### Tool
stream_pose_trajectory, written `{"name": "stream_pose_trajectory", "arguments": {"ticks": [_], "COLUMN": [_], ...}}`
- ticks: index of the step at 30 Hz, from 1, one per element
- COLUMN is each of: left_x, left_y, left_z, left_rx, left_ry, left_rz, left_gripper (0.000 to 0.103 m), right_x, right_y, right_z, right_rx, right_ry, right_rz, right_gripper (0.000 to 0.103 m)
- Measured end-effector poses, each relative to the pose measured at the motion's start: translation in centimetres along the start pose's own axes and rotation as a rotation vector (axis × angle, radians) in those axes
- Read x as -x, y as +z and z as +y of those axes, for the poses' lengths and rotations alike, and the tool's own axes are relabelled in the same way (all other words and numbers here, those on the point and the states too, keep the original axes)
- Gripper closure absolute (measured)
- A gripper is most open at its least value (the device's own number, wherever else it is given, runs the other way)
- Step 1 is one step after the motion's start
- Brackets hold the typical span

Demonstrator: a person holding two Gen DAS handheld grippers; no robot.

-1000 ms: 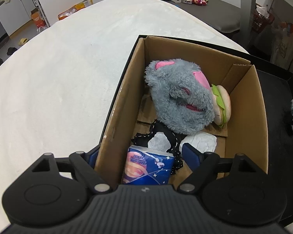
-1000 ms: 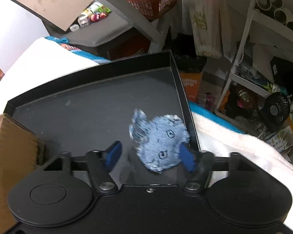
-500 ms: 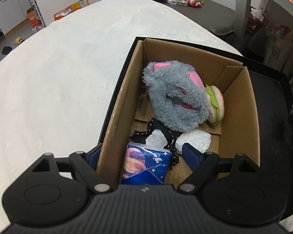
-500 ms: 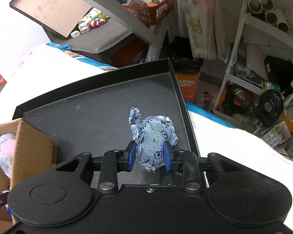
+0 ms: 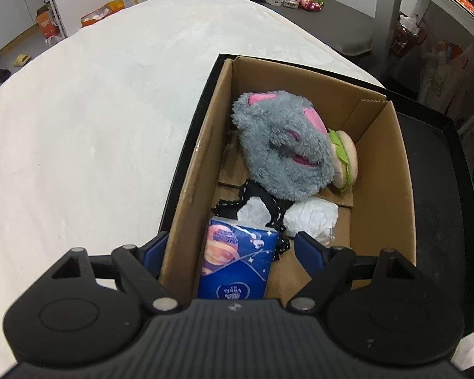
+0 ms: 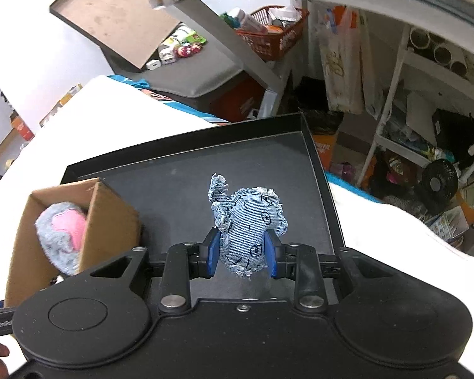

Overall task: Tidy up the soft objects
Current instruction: 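Lift and carry the denim plush over the cardboard box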

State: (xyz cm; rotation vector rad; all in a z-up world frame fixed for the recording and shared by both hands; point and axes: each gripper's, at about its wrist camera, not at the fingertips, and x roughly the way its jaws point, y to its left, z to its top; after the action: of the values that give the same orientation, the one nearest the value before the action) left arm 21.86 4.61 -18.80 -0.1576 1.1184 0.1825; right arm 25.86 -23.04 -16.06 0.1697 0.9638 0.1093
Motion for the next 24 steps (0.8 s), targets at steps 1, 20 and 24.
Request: {"name": "stream_pose_trajectory", "arguments": {"ticks": [1, 20, 24], "left_x": [0.1, 1.9, 2.3], "left_y": [0.0, -0.3, -0.5], "left_z": [0.1, 2.6, 3.1], "left_rx": [-0.003, 0.038, 0.04], "left_ry": [-0.003, -0.096, -0.115], "left_rz": [-0.001, -0.036, -0.056], "left_gripper": [0.02, 0.02, 0.021], "right_x": [0.3, 4.5, 5.2], "right_y": [0.0, -1.4, -1.7], "right_z": [0.2, 4.8, 6.0], "right_rx": [0.004, 0.06, 0.073], "right_ry": [0.002, 0.005, 0.007], "right_rz": [-0.004, -0.027, -0.029], "right_gripper": [0.074, 0.074, 0.074]}}
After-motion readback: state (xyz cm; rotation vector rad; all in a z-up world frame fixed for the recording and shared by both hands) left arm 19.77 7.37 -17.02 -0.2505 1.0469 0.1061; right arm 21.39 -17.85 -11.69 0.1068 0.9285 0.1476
